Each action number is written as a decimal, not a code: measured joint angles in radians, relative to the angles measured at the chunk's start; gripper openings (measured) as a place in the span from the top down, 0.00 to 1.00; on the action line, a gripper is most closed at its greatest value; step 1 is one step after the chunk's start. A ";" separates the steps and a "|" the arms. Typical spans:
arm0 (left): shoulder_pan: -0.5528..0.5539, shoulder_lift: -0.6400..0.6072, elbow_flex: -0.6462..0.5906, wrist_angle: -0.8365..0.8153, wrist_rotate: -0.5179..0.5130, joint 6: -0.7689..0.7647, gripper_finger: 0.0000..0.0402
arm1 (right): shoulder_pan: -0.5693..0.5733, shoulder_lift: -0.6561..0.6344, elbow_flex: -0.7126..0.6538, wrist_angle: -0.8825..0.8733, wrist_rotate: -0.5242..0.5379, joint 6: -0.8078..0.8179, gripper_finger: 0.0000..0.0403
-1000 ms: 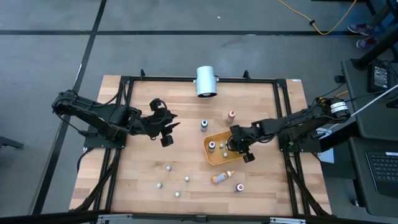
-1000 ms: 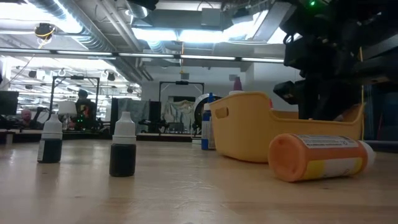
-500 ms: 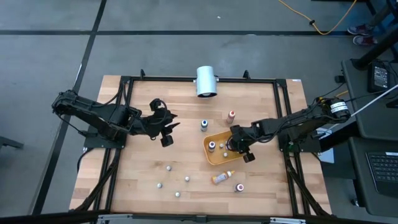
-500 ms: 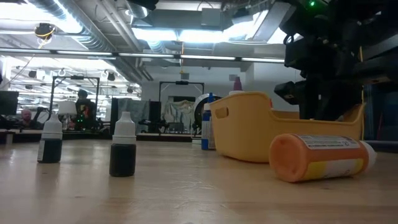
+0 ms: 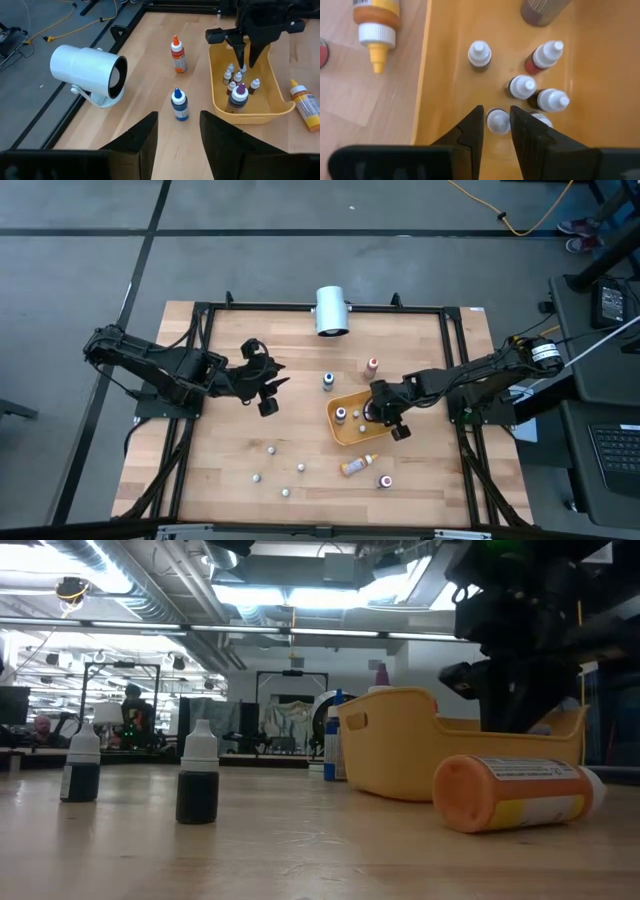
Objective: Pick & Place food coloring
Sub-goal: Put the large yellow food coloring bottle into the yellow bin
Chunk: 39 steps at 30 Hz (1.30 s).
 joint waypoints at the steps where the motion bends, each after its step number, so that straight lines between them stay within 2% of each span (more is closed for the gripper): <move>1: 0.000 0.000 0.000 0.000 0.000 0.000 0.65 | 0.000 0.000 0.000 -0.005 0.000 0.000 0.76; 8: 0.000 0.000 0.000 0.000 0.000 0.000 0.65 | 0.022 -0.040 0.022 -0.030 0.024 -0.007 0.76; 12: 0.000 0.000 0.000 0.000 0.000 0.001 0.65 | 0.046 -0.073 0.083 -0.081 0.080 -0.054 0.76; 16: 0.000 0.000 0.000 0.000 0.000 0.001 0.65 | 0.072 -0.099 0.166 -0.125 0.087 -0.066 0.75; 19: -0.001 0.000 0.000 -0.001 0.000 0.001 0.65 | 0.096 -0.112 0.217 -0.143 0.044 -0.055 0.70; 22: -0.001 0.000 0.000 -0.001 0.000 0.001 0.65 | 0.132 -0.113 0.262 -0.175 0.002 -0.037 0.60; 28: -0.001 0.002 0.000 -0.002 0.006 0.002 0.65 | 0.248 -0.087 0.285 -0.220 0.067 -0.026 0.42; 33: -0.001 0.010 0.000 -0.001 0.007 0.002 0.65 | 0.307 -0.010 0.285 -0.220 0.084 -0.026 0.39; 39: -0.001 0.019 -0.001 -0.003 0.040 0.002 0.65 | 0.311 0.050 0.285 -0.193 0.089 -0.014 0.39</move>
